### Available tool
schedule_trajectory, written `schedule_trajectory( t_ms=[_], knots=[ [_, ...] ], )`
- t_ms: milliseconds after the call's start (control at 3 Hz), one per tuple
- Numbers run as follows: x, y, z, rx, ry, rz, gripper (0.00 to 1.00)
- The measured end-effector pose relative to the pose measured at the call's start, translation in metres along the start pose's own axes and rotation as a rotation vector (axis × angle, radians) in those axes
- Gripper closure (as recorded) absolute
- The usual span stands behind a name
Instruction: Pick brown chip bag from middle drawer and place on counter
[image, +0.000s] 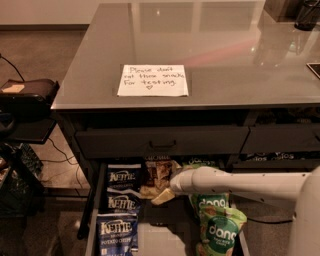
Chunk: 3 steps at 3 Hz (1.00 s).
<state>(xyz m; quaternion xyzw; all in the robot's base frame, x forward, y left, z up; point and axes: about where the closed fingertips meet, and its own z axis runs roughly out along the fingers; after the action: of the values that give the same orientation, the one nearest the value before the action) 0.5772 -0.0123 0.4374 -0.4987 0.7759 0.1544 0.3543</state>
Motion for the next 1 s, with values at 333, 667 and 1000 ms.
schedule_trajectory(
  t_ms=[333,667,1000],
  knots=[
    [0.003,-0.01,0.012,0.02,0.014,-0.011,0.0],
    [0.009,-0.018,0.025,0.033,0.045,-0.016,0.0],
    [0.017,-0.026,0.037,0.039,0.077,-0.015,0.0]
  ],
)
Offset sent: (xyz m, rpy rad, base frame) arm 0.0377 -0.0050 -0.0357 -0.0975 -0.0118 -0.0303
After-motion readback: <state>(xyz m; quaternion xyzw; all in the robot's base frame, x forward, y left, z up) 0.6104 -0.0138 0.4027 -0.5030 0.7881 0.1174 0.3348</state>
